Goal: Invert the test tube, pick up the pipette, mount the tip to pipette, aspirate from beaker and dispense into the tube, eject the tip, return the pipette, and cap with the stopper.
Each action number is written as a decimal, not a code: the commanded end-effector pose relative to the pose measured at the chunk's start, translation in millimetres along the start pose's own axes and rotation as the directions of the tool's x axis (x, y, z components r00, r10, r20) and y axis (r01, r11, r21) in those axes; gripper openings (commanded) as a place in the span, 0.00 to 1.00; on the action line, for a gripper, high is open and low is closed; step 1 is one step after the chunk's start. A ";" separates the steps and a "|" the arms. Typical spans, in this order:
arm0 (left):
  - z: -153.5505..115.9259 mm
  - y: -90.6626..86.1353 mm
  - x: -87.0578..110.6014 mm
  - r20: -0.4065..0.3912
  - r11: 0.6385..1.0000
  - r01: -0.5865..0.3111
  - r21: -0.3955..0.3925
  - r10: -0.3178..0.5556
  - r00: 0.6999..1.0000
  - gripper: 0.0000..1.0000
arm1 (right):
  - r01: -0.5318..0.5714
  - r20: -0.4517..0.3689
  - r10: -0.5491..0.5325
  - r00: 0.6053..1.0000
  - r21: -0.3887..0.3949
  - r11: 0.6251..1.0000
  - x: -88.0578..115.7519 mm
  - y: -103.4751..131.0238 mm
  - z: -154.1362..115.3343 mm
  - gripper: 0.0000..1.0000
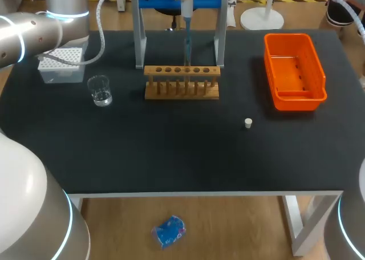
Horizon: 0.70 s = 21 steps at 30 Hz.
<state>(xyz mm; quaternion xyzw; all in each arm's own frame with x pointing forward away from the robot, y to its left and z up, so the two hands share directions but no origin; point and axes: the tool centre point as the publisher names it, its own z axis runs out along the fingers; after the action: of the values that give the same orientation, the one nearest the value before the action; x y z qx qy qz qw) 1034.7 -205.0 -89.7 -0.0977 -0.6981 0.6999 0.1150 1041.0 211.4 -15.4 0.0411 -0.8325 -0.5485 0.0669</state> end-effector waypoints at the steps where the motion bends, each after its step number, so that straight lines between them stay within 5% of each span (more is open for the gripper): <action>1: -0.3 -3.0 -1.1 -0.002 1.000 -0.001 0.001 0.001 1.000 0.00 | -0.003 -0.004 0.003 1.000 0.005 1.000 -1.1 -3.4 0.8 0.00; 21: -0.3 -3.0 -1.1 -0.002 1.000 -0.001 0.001 0.001 1.000 0.00 | -0.025 -0.009 0.025 1.000 0.005 1.000 2.4 -11.2 3.9 0.00</action>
<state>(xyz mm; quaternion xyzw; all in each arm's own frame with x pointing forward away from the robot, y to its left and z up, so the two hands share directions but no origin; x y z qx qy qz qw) 1034.5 -204.9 -90.4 -0.0977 -0.6982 0.6998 0.1150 1038.9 210.7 -23.0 0.0338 -0.8335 -0.5461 0.0770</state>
